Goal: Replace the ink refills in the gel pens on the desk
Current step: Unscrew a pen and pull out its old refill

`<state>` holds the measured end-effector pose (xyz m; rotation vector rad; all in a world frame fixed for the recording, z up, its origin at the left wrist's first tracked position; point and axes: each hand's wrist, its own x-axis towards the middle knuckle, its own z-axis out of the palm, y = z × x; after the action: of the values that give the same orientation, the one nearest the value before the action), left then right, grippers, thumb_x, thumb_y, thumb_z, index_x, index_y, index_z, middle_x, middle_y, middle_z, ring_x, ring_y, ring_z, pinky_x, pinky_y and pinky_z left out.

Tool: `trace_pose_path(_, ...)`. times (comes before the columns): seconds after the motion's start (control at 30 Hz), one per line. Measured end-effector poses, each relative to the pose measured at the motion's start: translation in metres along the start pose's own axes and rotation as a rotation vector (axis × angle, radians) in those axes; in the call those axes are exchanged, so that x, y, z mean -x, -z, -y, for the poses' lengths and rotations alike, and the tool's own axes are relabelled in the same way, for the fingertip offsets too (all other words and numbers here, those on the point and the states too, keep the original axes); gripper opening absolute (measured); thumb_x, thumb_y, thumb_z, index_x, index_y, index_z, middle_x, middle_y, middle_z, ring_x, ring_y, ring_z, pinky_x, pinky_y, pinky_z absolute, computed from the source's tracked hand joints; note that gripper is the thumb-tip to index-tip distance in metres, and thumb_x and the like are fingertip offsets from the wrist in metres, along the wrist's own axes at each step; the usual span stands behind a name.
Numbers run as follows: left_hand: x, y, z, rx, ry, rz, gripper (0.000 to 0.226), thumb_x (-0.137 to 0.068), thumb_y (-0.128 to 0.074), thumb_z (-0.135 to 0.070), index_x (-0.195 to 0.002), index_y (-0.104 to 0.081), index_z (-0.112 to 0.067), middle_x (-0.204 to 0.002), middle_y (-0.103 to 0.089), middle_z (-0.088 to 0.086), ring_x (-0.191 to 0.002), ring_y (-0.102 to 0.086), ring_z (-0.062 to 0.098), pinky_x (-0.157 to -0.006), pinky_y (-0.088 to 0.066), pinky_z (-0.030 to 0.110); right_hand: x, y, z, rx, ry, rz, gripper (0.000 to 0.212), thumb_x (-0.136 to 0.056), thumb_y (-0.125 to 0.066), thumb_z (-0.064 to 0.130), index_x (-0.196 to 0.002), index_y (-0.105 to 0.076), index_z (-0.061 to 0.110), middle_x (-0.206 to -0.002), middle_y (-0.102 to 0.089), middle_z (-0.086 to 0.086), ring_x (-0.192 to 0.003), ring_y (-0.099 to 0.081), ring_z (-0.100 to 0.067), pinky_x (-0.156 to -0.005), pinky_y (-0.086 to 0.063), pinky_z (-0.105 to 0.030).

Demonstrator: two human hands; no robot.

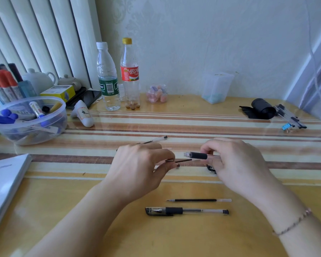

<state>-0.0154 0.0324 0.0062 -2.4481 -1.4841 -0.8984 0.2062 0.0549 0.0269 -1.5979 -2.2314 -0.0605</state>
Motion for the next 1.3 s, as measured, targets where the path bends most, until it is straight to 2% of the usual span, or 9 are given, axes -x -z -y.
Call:
trace_pose_path(0.1,-0.001,0.0,0.002,-0.031,0.011,0.01,0.013,-0.086,-0.058,-0.039,-0.082,-0.067,-0.031,-0.066,-0.062,-0.014,-0.049,-0.049,0.009,-0.04,-0.039,0.023,0.0,-0.003,0.001,-0.019,-0.001,0.017,0.03,-0.078,-0.066,0.007,-0.083,-0.065,0.037,-0.049,-0.047,0.023,-0.044,-0.038,0.003,-0.043,-0.018,-0.018)
trace_pose_path(0.2,-0.001,0.0,0.003,-0.074,0.04,-0.029,0.011,-0.085,-0.058,-0.029,-0.077,-0.064,-0.026,-0.061,-0.055,-0.016,-0.047,-0.035,0.008,-0.039,-0.025,0.019,0.0,-0.004,-0.003,-0.154,0.042,0.003,0.008,-0.081,-0.071,0.037,-0.086,-0.066,0.036,-0.082,-0.056,0.04,-0.063,-0.053,0.003,-0.049,-0.037,-0.02)
trace_pose_path(0.27,-0.001,0.001,0.007,-0.098,0.088,-0.068,0.015,-0.087,-0.054,-0.028,-0.077,-0.065,-0.024,-0.06,-0.06,-0.013,-0.045,-0.04,0.011,-0.039,-0.026,0.02,-0.003,-0.003,-0.013,-0.253,0.016,-0.027,0.037,-0.072,-0.064,0.067,-0.097,-0.065,0.04,-0.099,-0.056,0.038,-0.082,-0.055,0.006,-0.068,-0.046,-0.023)
trace_pose_path(0.37,-0.002,0.002,0.014,-0.116,0.19,-0.155,0.018,-0.089,-0.052,-0.028,-0.078,-0.066,-0.022,-0.06,-0.06,-0.009,-0.046,-0.05,0.021,-0.04,-0.028,0.021,-0.008,0.002,-0.031,-0.31,-0.084,-0.051,0.055,-0.067,-0.045,0.089,-0.1,-0.062,0.048,-0.103,-0.054,0.041,-0.09,-0.055,0.009,-0.07,-0.045,-0.023)
trace_pose_path(0.6,-0.004,0.004,0.013,-0.068,0.305,-0.263,0.018,-0.087,-0.052,-0.028,-0.08,-0.067,-0.021,-0.058,-0.041,-0.014,-0.046,-0.036,0.018,-0.045,-0.026,0.021,-0.012,-0.008,-0.043,-0.339,-0.138,0.03,0.056,-0.073,-0.027,0.089,-0.078,-0.066,0.049,-0.064,-0.068,0.0,-0.056,-0.058,-0.02,-0.056,-0.051,-0.041)
trace_pose_path(0.73,-0.004,0.006,0.013,-0.062,0.308,-0.258,0.018,-0.087,-0.053,-0.029,-0.08,-0.068,-0.021,-0.058,-0.043,-0.014,-0.046,-0.039,0.018,-0.045,-0.026,0.02,-0.014,-0.008,-0.043,-0.394,-0.086,-0.063,0.054,-0.08,-0.036,0.08,-0.077,-0.068,0.037,-0.05,-0.05,-0.001,-0.041,-0.036,-0.008,-0.046,-0.029,-0.028)
trace_pose_path(0.93,-0.004,0.006,0.012,-0.054,0.287,-0.236,0.017,-0.088,-0.054,-0.028,-0.08,-0.067,-0.022,-0.061,-0.047,-0.016,-0.048,-0.038,0.016,-0.044,-0.027,0.018,-0.013,-0.009,-0.045,-0.37,-0.072,-0.041,0.068,-0.082,-0.036,0.077,-0.074,-0.066,0.017,-0.056,-0.052,-0.01,-0.046,-0.038,-0.015,-0.049,-0.029,-0.03)
trace_pose_path(1.1,-0.004,0.005,0.014,-0.102,0.241,-0.218,0.017,-0.088,-0.055,-0.028,-0.078,-0.068,-0.022,-0.06,-0.057,-0.012,-0.048,-0.048,0.021,-0.043,-0.029,0.019,-0.012,-0.008,-0.046,-0.317,-0.054,-0.034,0.072,-0.081,-0.033,0.08,-0.074,-0.065,0.016,-0.057,-0.056,-0.008,-0.054,-0.05,-0.024,-0.047,-0.036,-0.034)
trace_pose_path(1.3,-0.003,0.009,0.02,-0.189,0.114,-0.1,0.017,-0.087,-0.057,-0.026,-0.078,-0.07,-0.024,-0.067,-0.066,-0.009,-0.049,-0.054,0.022,-0.041,-0.024,0.018,-0.009,0.002,-0.044,0.006,0.005,-0.103,0.059,-0.076,-0.028,0.08,-0.061,-0.054,0.029,-0.055,-0.049,0.009,-0.051,-0.045,-0.001,-0.044,-0.03,-0.021)
